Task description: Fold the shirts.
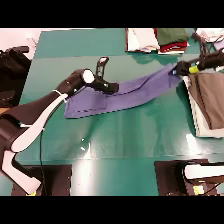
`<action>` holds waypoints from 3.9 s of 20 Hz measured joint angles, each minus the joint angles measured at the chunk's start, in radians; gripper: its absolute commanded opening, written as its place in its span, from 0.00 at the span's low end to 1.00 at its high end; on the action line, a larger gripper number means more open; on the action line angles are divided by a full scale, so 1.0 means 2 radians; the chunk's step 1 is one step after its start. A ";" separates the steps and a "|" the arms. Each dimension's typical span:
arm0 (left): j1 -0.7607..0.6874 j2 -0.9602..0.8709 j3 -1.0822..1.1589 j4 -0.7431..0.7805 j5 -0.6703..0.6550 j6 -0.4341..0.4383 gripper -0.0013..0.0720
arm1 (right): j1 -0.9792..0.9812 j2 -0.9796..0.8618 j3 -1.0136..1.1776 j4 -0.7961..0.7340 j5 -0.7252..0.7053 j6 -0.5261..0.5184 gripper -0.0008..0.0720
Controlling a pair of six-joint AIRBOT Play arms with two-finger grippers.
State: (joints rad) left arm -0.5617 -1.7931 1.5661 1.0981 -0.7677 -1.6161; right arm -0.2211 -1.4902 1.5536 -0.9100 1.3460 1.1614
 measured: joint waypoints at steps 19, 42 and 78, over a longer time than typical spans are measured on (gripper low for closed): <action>0.087 0.040 0.069 0.007 -0.062 0.037 0.05 | 0.258 0.017 0.117 0.016 -0.048 0.065 0.03; 0.186 0.260 0.051 0.128 -0.108 0.061 0.05 | 0.219 -0.081 -0.053 0.029 -0.134 0.065 0.91; 0.053 0.251 0.049 0.076 -0.068 0.064 0.05 | -0.159 -0.071 0.171 -0.075 -0.064 0.121 0.03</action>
State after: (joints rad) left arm -0.4561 -1.2919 1.6650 1.2491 -0.9028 -1.4872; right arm -0.5400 -1.6314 1.8961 -1.0607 1.2179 1.4036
